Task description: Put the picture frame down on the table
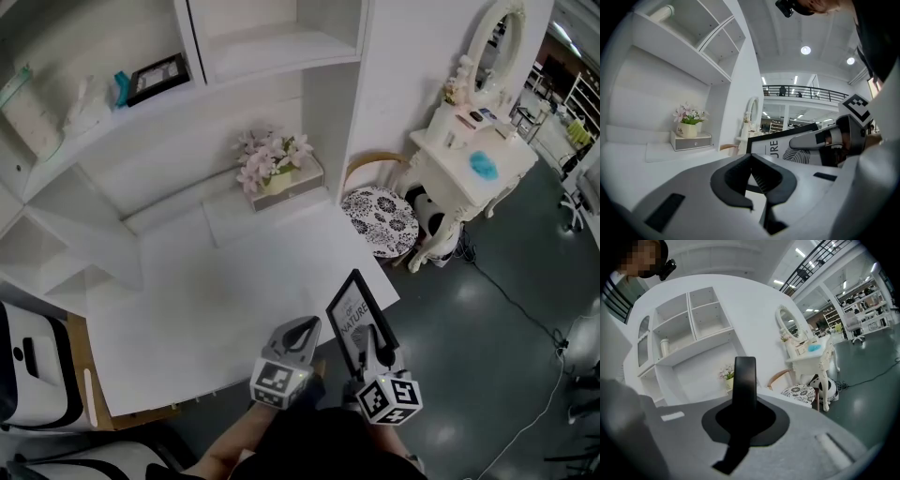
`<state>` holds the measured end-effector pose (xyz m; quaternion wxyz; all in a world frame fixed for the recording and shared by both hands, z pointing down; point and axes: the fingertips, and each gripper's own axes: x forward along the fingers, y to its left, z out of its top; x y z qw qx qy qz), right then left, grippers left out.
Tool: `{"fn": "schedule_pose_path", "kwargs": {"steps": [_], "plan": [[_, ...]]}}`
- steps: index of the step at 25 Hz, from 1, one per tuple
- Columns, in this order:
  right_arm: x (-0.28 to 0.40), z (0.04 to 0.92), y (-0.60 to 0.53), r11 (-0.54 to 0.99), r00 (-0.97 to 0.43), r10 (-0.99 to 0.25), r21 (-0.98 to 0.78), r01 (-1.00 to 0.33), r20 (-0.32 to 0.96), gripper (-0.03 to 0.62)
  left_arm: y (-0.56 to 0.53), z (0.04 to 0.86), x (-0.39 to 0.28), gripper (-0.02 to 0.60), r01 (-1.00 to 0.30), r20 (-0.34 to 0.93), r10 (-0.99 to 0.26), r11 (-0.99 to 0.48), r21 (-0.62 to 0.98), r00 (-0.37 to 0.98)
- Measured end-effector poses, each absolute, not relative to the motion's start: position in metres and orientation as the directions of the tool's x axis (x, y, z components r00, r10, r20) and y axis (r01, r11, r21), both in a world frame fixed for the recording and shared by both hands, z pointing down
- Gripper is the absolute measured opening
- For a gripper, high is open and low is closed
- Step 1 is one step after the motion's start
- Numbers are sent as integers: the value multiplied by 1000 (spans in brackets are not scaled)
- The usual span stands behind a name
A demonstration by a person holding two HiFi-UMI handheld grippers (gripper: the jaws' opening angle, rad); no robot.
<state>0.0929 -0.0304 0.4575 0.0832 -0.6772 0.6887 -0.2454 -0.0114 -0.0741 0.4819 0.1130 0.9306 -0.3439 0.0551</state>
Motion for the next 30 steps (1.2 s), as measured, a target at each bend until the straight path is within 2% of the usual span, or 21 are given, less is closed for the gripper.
{"fn": "schedule_pose_path", "kwargs": {"steps": [17,30], "plan": [[108,468,-107,24,-143,-961,-441,-897,238,14,-151,490,-2,12,-715,184,-691,-673,191,699],[100,475,-129,65,-192,-955,-474,-878,225,14,-167,495,-15,12,-751,182,-729,-634,185,660]]}}
